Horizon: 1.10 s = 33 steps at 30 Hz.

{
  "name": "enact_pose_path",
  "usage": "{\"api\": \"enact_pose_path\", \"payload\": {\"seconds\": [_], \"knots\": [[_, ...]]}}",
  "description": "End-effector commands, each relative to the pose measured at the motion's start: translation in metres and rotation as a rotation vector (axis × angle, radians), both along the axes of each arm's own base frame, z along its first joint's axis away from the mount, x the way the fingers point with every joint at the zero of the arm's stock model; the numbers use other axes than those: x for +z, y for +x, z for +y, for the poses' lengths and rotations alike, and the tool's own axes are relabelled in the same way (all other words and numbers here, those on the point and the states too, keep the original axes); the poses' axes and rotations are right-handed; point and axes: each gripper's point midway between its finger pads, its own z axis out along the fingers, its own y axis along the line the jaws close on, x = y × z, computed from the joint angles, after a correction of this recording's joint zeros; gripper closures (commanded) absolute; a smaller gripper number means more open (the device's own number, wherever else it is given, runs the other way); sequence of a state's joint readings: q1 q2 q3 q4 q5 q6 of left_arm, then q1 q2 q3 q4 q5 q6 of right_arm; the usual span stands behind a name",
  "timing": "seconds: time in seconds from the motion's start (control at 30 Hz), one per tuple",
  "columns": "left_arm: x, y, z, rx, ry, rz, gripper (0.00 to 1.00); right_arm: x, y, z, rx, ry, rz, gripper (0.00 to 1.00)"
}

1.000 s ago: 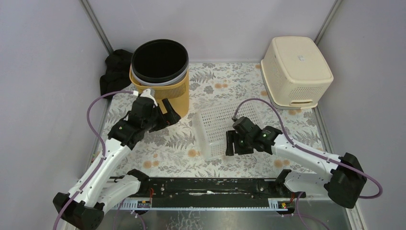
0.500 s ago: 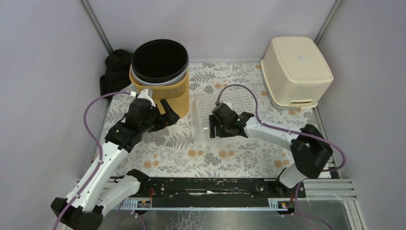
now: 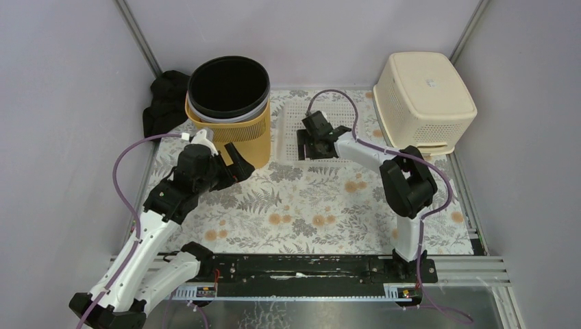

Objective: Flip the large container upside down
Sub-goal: Move the container to the center of the board.

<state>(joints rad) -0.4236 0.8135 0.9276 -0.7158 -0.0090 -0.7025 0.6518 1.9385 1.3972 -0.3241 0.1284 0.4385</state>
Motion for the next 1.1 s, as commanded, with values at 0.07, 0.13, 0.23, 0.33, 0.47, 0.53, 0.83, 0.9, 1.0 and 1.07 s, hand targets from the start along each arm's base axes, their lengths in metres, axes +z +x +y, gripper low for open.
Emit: {"api": "enact_pose_path", "payload": {"seconds": [0.07, 0.13, 0.23, 0.33, 0.47, 0.53, 0.83, 0.9, 1.0, 1.07], "knots": [[0.008, 0.000, 0.007, 0.032, 0.002, -0.015, 0.00, 0.048, 0.023, -0.011, 0.072, -0.061, -0.131, 0.23], [0.007, 0.000, 0.006, 0.032, 0.001, -0.011, 0.00, 0.050, 0.017, -0.025, 0.049, -0.097, -0.135, 0.22], [0.005, 0.002, 0.004, 0.027, 0.000, -0.007, 0.00, 0.045, 0.007, -0.044, 0.007, -0.141, -0.129, 0.19], [0.004, 0.003, 0.004, 0.027, 0.005, -0.004, 0.00, 0.033, 0.001, -0.057, -0.030, -0.173, -0.112, 0.18], [0.001, 0.003, 0.004, 0.029, 0.010, 0.003, 0.00, 0.021, 0.013, -0.062, -0.078, -0.173, -0.102, 0.16], [0.002, 0.003, 0.004, 0.028, 0.010, 0.002, 0.00, 0.016, 0.028, -0.063, -0.106, -0.174, -0.112, 0.16], [0.018, 0.001, 0.010, 0.046, 0.020, -0.024, 0.00, 0.023, 0.113, -0.065, -0.204, -0.135, -0.179, 0.16], [0.019, 0.001, 0.011, 0.047, 0.019, -0.024, 0.00, 0.024, 0.127, -0.065, -0.221, -0.110, -0.184, 0.16], [0.018, 0.000, 0.010, 0.046, 0.017, -0.019, 0.00, 0.025, 0.142, -0.063, -0.233, -0.085, -0.198, 0.16], [0.018, 0.000, 0.010, 0.045, 0.019, -0.019, 0.00, 0.025, 0.150, -0.058, -0.238, -0.061, -0.206, 0.16]]}}
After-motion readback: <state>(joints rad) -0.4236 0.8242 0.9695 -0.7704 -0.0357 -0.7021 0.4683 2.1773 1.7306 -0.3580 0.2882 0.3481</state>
